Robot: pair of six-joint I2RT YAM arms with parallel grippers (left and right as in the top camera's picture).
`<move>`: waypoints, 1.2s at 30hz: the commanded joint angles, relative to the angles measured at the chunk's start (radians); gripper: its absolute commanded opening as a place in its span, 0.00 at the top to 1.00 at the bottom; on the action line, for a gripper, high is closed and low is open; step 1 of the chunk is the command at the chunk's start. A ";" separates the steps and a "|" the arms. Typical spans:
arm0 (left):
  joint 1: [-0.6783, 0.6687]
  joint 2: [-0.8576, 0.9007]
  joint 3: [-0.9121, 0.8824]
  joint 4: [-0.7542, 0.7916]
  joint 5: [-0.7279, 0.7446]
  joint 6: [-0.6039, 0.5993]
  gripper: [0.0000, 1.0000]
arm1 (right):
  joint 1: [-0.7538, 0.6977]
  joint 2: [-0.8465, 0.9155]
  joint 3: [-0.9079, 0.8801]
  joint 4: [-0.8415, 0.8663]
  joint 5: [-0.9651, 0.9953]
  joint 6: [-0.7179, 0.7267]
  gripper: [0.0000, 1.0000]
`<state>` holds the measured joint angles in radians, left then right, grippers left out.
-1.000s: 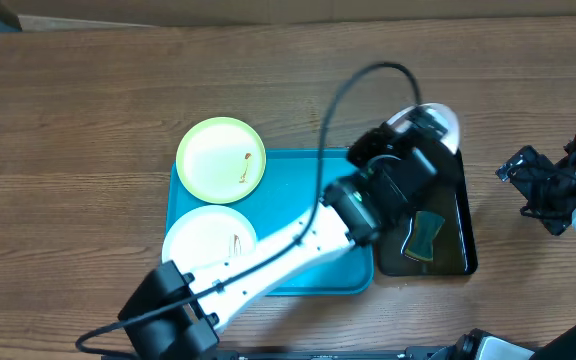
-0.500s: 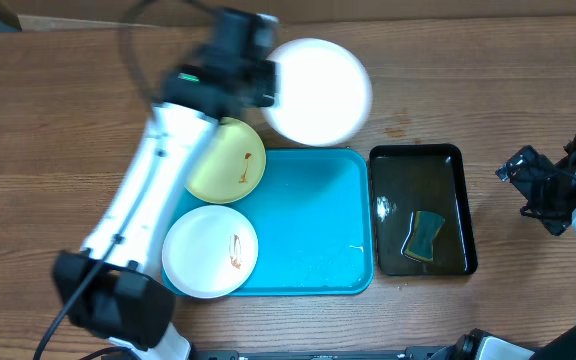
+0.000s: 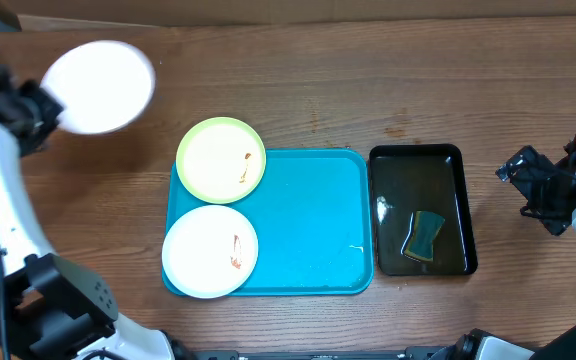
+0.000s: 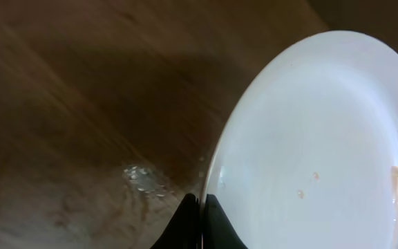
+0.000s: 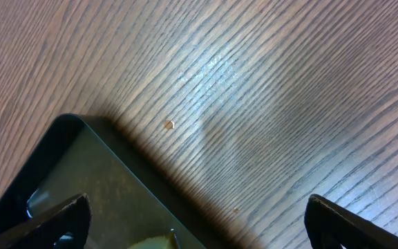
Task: Clean dirty plates on tray and stack at the side
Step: 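Lift the pink-white plate with the left gripper and place it left of the tray, then grasp the yellow plate rim with the left gripper and drag it to tray center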
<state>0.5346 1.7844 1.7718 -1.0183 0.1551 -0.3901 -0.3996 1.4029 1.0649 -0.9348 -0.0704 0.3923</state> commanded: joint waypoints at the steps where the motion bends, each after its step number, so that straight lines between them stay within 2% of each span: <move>1: 0.034 0.023 -0.033 -0.003 -0.046 -0.021 0.96 | -0.005 -0.002 0.015 0.006 0.010 0.008 0.00; 6: 0.055 0.056 -0.159 0.061 -0.174 -0.022 0.96 | -0.005 -0.002 0.015 0.006 0.010 0.008 0.00; 14: 0.054 0.135 -0.389 0.270 -0.172 -0.026 0.96 | -0.005 -0.002 0.015 0.006 0.010 0.008 0.00; 20: 0.049 0.192 -0.420 0.332 -0.119 -0.009 0.96 | -0.005 -0.002 0.015 0.006 0.010 0.008 0.00; 21: 0.048 0.197 -0.419 0.332 -0.112 -0.008 0.91 | -0.005 -0.002 0.015 0.006 0.010 0.008 0.00; 24: 0.048 0.193 -0.412 0.314 -0.055 -0.005 0.51 | -0.005 -0.002 0.015 0.006 0.010 0.008 0.00; 25: 0.049 0.189 -0.399 0.297 -0.013 0.013 0.45 | -0.005 -0.002 0.015 0.006 0.010 0.008 0.00; 29: 0.048 0.166 -0.276 0.173 0.154 0.063 0.42 | -0.005 -0.002 0.015 0.006 0.010 0.008 0.00; 32: 0.039 0.135 -0.181 0.044 0.272 0.105 0.45 | -0.005 -0.002 0.015 0.006 0.010 0.008 0.00; 36: -0.015 0.079 -0.167 -0.069 0.264 0.157 0.44 | -0.005 -0.002 0.015 0.006 0.010 0.008 0.00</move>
<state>0.5690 1.9274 1.5852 -1.0443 0.3477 -0.3054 -0.3996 1.4029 1.0649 -0.9348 -0.0700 0.3923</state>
